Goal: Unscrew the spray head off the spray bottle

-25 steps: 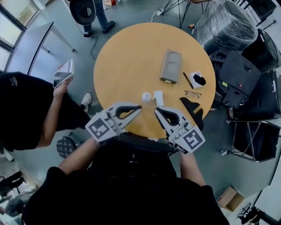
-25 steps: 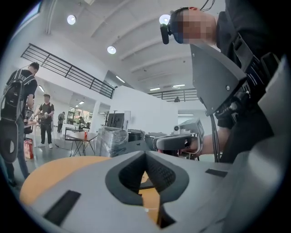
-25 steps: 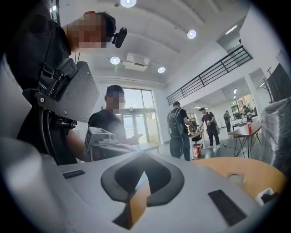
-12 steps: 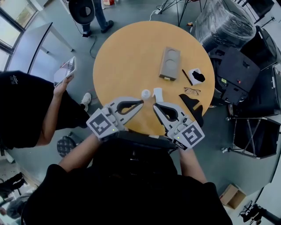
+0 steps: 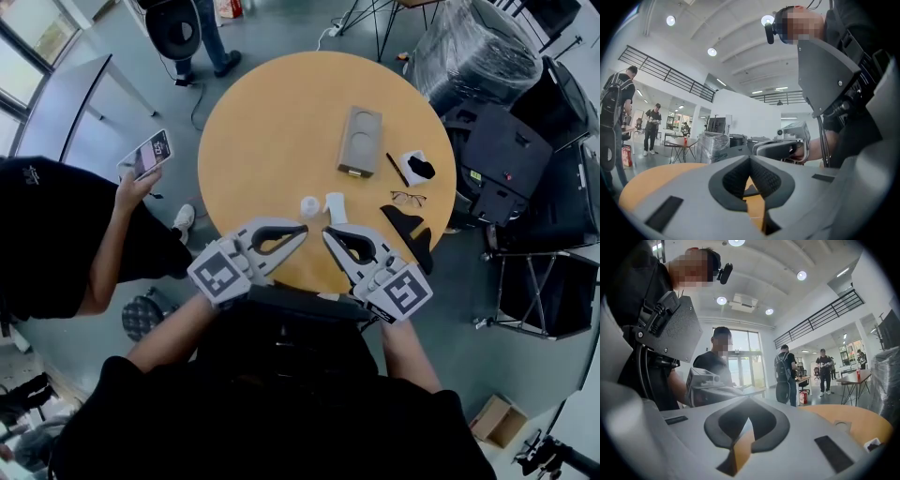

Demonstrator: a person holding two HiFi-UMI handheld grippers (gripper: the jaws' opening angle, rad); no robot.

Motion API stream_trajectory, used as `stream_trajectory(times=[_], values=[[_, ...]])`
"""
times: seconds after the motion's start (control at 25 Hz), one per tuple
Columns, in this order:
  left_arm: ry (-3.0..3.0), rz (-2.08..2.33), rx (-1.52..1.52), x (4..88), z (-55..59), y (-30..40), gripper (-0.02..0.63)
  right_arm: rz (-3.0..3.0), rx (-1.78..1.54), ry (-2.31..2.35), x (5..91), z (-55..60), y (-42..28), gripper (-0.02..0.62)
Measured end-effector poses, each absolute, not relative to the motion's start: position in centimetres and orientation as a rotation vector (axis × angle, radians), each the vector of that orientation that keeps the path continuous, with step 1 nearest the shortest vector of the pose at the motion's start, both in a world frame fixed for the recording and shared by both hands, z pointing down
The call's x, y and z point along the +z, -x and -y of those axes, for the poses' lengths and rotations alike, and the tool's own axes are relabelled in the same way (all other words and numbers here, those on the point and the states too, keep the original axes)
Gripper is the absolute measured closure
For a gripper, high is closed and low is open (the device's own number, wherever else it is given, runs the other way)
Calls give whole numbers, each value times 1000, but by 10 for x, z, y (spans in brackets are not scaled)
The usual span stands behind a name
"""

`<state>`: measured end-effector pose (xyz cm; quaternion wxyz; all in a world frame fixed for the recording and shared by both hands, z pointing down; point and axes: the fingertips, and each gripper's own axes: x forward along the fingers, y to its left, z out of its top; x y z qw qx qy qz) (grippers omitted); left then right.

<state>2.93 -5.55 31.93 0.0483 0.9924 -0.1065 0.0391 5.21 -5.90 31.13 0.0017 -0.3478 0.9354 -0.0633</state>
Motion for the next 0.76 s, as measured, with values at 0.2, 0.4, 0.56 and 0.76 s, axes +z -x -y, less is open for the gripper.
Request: stream_trajectory(times=[0.2, 0.4, 0.56, 0.76], values=[[-3033, 327, 103, 321, 55, -33, 591, -2923, -190, 1108, 314, 61, -55, 595], [-3042, 317, 118, 321, 54, -34, 591, -2924, -191, 1115, 313, 59, -56, 595], [-3032, 321, 127, 323, 54, -34, 591, -2924, -190, 1117, 314, 58, -58, 595], [-3051, 349, 123, 326, 56, -32, 591, -2933, -193, 1108, 320, 59, -56, 595]])
